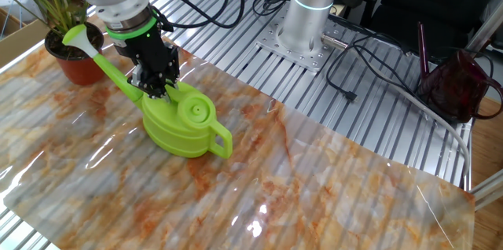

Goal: Water the plant

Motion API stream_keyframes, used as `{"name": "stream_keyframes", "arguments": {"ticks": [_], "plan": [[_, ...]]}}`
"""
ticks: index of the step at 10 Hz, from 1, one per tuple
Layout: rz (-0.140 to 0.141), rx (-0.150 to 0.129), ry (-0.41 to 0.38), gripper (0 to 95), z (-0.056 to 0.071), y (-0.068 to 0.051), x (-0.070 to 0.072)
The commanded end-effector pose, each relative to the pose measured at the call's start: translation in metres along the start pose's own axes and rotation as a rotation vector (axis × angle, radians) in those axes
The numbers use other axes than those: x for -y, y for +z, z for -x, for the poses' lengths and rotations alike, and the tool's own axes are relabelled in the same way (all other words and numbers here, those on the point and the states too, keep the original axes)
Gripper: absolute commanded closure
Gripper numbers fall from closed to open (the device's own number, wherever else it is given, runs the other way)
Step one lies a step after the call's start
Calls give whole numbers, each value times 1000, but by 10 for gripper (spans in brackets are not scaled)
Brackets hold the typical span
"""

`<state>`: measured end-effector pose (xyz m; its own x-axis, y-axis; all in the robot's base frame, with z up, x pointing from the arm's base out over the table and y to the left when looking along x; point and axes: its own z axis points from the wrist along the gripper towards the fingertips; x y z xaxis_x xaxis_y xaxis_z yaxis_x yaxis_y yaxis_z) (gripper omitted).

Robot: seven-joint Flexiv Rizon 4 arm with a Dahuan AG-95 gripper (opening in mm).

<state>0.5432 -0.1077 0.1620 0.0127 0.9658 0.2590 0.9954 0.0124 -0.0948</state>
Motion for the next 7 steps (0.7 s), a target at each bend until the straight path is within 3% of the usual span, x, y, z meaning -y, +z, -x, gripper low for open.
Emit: {"name": "stream_keyframes", "arguments": {"ticks": [1,3,7], "plan": [[2,7,-11,950,0,-3,-1],[12,50,-69,950,-1,-3,-1],[20,66,-96,950,-1,-3,-1]]}}
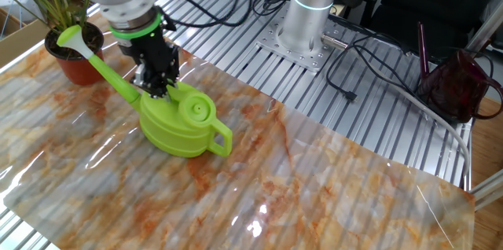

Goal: Water the plant

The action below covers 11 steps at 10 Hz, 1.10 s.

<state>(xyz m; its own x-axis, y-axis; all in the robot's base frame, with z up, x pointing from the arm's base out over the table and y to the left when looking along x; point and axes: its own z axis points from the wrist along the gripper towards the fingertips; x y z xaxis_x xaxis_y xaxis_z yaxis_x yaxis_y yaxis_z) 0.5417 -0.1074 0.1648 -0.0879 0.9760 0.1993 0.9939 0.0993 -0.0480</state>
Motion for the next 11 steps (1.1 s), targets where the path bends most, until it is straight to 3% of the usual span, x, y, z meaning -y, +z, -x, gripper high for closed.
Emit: {"name": "stream_keyframes", "arguments": {"ticks": [1,11], "plan": [[-4,-3,4,950,1,0,-3],[1,-1,14,950,1,1,-4]]}}
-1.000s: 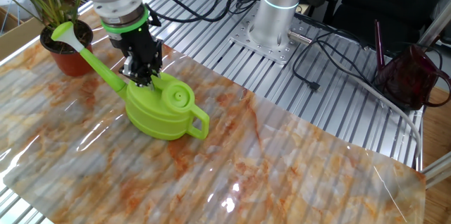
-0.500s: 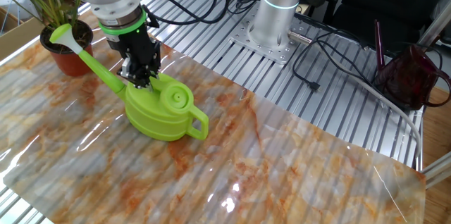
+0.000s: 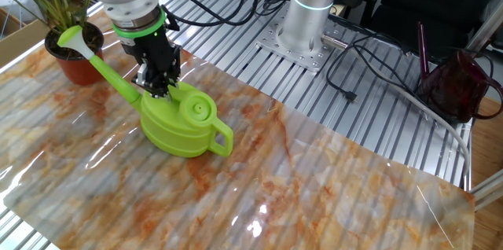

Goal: Water the plant

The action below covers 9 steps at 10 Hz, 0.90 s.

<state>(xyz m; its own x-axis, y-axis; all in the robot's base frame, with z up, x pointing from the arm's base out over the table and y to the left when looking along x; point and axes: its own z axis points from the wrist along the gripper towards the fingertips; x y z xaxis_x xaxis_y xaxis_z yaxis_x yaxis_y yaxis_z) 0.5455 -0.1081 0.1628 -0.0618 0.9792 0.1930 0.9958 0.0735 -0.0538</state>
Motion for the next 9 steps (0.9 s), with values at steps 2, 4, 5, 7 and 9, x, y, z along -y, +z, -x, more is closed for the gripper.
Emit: {"name": "stream_keyframes", "arguments": {"ticks": [2,4,5,7,9], "plan": [[7,-17,-49,950,-1,1,0],[19,-11,-47,950,-1,3,-2],[19,-8,-43,950,-1,4,-2],[19,-7,-50,950,-1,4,-2],[23,-3,-39,950,-1,6,-3]]}}
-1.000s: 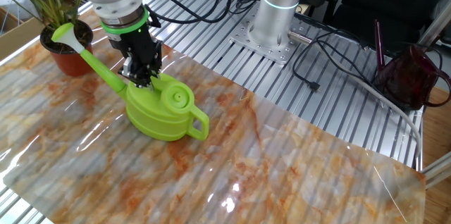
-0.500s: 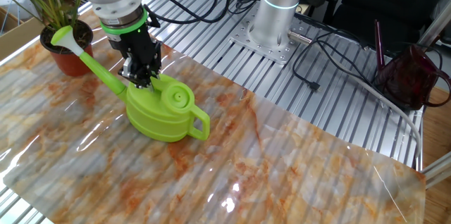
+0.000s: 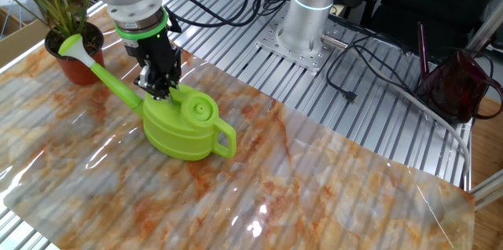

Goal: Water the plant

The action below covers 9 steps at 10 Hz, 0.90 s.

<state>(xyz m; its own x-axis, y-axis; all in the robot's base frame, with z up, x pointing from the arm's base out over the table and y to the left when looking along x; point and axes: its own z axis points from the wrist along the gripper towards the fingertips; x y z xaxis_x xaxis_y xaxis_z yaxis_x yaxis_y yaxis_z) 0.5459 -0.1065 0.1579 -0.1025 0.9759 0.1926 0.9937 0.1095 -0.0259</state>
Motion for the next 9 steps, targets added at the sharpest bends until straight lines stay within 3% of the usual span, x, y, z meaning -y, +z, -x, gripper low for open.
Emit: {"name": "stream_keyframes", "arguments": {"ticks": [1,7,9], "plan": [[1,-5,-5,950,0,2,-3],[8,-6,-18,950,0,3,-3],[22,-1,-28,950,0,3,-3]]}}
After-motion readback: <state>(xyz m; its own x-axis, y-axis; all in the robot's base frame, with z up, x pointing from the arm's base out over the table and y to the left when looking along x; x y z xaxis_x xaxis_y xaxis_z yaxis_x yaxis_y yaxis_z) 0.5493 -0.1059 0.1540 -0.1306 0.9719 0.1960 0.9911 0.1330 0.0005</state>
